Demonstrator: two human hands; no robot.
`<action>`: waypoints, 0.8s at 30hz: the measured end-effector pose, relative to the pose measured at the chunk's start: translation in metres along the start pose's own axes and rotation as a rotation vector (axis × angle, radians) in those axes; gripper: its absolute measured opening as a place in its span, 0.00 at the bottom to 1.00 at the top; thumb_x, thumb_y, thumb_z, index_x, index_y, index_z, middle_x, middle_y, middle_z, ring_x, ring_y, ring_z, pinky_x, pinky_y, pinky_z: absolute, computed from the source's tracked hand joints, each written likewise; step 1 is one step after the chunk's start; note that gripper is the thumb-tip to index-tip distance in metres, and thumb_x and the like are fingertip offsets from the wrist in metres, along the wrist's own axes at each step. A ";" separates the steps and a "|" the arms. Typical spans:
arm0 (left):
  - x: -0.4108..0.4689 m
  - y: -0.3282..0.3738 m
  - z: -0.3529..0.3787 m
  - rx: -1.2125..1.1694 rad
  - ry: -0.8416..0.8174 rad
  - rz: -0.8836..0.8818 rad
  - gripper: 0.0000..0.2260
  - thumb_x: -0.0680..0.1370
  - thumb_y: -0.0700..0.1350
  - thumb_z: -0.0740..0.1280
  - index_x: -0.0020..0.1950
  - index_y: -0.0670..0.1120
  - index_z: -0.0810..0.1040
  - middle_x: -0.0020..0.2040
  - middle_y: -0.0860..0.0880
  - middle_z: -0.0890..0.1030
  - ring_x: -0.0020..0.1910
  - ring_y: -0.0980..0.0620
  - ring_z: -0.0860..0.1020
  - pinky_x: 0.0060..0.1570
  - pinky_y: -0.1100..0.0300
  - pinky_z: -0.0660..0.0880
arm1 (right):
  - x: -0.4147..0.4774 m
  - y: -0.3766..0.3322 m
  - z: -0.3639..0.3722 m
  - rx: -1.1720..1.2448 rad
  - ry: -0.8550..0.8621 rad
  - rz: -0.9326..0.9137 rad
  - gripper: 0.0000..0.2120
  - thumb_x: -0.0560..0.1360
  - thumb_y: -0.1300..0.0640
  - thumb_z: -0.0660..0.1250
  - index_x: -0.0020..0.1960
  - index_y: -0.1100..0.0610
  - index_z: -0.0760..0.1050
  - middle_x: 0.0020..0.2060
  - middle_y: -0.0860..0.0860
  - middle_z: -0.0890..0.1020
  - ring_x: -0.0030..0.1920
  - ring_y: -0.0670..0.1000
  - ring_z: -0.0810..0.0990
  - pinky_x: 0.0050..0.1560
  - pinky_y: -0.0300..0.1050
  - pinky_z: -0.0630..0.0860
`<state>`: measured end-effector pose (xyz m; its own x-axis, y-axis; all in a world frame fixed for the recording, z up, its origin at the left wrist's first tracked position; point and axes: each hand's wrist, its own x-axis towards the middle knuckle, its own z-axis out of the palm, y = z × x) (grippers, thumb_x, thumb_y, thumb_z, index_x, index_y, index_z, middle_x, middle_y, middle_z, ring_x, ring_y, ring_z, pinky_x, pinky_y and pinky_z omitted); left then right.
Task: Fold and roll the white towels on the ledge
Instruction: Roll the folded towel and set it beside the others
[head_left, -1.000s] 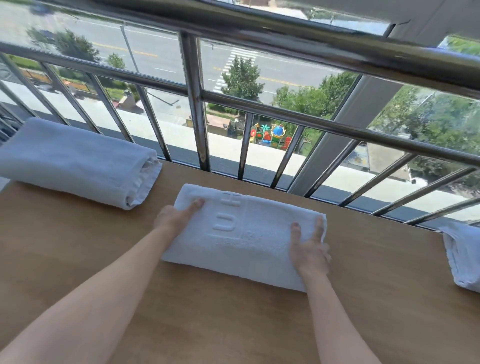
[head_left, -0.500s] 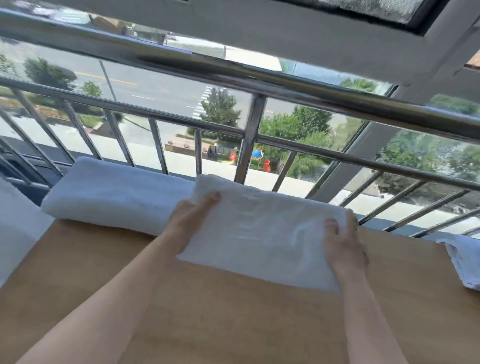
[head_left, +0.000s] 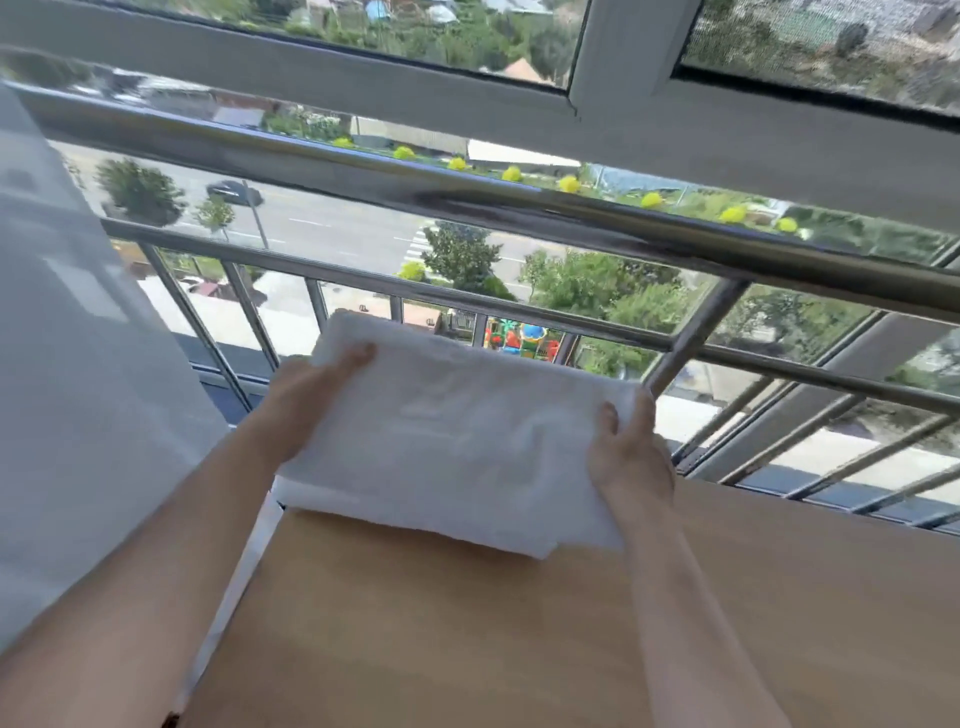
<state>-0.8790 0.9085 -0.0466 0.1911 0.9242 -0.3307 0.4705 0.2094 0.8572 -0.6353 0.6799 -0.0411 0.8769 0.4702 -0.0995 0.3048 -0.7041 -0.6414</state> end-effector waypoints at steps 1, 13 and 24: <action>0.012 -0.003 -0.009 0.013 0.001 -0.011 0.33 0.60 0.74 0.73 0.46 0.46 0.80 0.43 0.51 0.82 0.34 0.55 0.82 0.27 0.61 0.72 | 0.003 -0.007 0.012 0.001 -0.005 -0.011 0.24 0.83 0.44 0.51 0.78 0.47 0.52 0.69 0.63 0.72 0.68 0.64 0.71 0.63 0.55 0.67; 0.070 -0.080 -0.002 0.414 -0.012 -0.049 0.60 0.53 0.88 0.52 0.58 0.39 0.80 0.52 0.41 0.79 0.47 0.43 0.75 0.46 0.50 0.69 | 0.010 0.017 0.113 -0.013 -0.059 0.123 0.25 0.80 0.38 0.45 0.77 0.35 0.50 0.74 0.55 0.69 0.69 0.61 0.69 0.65 0.58 0.65; 0.068 -0.082 -0.001 0.532 0.082 0.044 0.43 0.64 0.82 0.57 0.57 0.47 0.76 0.50 0.45 0.79 0.50 0.40 0.77 0.45 0.50 0.70 | 0.004 0.013 0.102 0.018 -0.110 0.119 0.26 0.82 0.39 0.46 0.79 0.38 0.50 0.75 0.53 0.67 0.72 0.60 0.66 0.69 0.57 0.61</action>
<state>-0.9053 0.9547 -0.1395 0.1625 0.9547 -0.2491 0.8391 -0.0009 0.5439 -0.6658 0.7269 -0.1278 0.8604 0.4399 -0.2574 0.1935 -0.7492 -0.6335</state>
